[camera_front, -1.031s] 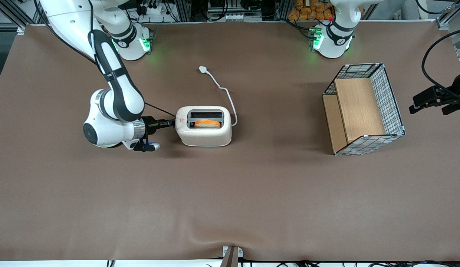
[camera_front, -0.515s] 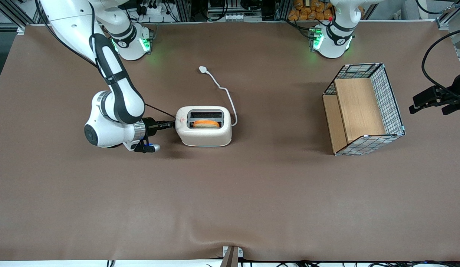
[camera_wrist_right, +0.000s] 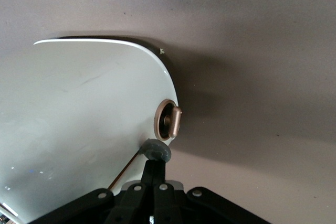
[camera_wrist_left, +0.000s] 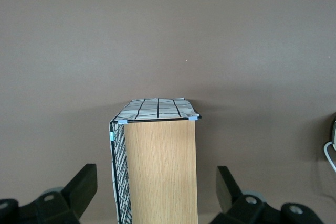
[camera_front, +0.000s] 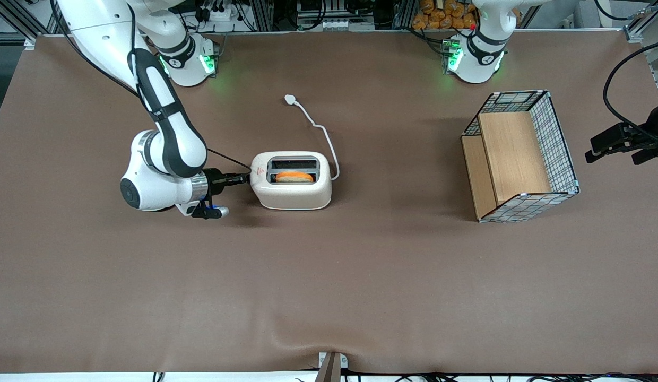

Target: Press toaster button with right arm

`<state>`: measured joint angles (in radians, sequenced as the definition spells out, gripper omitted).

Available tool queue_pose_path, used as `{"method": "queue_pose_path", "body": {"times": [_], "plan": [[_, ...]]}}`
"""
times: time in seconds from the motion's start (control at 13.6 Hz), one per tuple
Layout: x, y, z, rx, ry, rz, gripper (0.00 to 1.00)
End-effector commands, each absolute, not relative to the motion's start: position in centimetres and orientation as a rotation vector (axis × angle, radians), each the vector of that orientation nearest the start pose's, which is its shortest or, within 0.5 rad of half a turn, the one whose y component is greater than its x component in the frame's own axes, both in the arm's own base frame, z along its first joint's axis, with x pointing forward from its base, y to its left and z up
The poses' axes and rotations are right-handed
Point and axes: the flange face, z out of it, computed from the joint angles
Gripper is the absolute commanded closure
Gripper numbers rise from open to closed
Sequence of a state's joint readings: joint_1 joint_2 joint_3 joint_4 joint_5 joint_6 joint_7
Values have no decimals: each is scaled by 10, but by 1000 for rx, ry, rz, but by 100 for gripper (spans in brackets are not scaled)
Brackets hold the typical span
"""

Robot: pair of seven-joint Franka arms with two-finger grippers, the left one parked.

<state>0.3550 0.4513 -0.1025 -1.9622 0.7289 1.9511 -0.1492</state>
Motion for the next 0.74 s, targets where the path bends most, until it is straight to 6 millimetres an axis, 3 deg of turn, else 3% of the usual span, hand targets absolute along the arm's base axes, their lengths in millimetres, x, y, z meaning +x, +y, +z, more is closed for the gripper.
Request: {"method": "queue_pose_path", "body": {"times": [0.0, 0.22, 0.59, 0.66], "plan": [[540, 193, 186, -2559, 51, 587, 100], [545, 192, 192, -2556, 49, 572, 100], [567, 183, 224, -2545, 68, 505, 100], [576, 176, 230, -2541, 75, 484, 82]]}}
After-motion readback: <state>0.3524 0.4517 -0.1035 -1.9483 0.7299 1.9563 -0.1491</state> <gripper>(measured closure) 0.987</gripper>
